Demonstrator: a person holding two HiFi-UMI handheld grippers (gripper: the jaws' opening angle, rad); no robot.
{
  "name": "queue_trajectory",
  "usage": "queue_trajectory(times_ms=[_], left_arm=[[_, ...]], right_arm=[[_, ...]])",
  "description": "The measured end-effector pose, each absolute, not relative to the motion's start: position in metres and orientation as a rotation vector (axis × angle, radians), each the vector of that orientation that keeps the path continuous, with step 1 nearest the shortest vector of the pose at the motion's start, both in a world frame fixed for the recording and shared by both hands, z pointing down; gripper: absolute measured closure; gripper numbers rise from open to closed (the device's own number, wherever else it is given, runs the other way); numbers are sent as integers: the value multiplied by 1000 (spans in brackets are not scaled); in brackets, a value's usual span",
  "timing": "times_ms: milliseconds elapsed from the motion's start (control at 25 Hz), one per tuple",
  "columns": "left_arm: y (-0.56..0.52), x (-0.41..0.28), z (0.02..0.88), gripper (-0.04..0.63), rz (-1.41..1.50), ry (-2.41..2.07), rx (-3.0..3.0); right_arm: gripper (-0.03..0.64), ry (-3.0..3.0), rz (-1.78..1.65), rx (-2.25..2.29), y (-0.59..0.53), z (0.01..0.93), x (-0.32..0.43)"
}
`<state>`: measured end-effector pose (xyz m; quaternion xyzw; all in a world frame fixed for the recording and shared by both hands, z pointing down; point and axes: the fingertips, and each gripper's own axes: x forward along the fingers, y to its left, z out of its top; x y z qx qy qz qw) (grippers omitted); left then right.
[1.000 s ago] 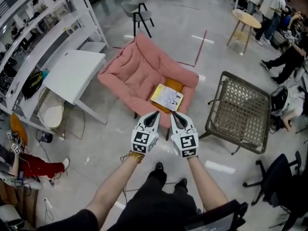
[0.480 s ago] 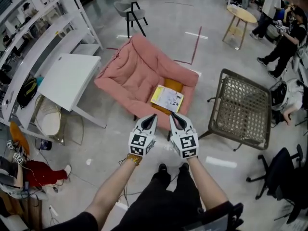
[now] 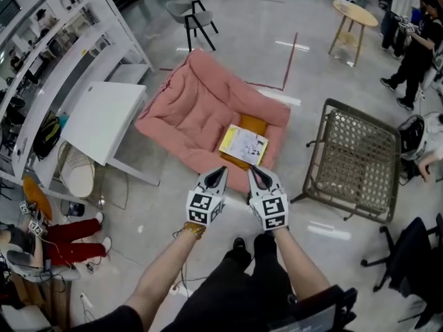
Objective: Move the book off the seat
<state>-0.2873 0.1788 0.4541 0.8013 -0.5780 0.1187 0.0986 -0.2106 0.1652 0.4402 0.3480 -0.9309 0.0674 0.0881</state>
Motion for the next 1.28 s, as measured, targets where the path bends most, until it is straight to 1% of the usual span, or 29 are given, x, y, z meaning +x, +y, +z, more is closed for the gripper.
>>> queue_trajectory(times_ms=[440,800,1280], left_arm=[[127,-272,493,581,493,-1708,2260],[68,-309,565,581,561,-1605,2311],[-3,-360,664,581,715,-1334,2330]], right_arm=[[601,-2757,257,1040,111,475,-181],[601,-2675,294,1111,67,546,-201],[600,-2499,471,1320,-5,636,-228]])
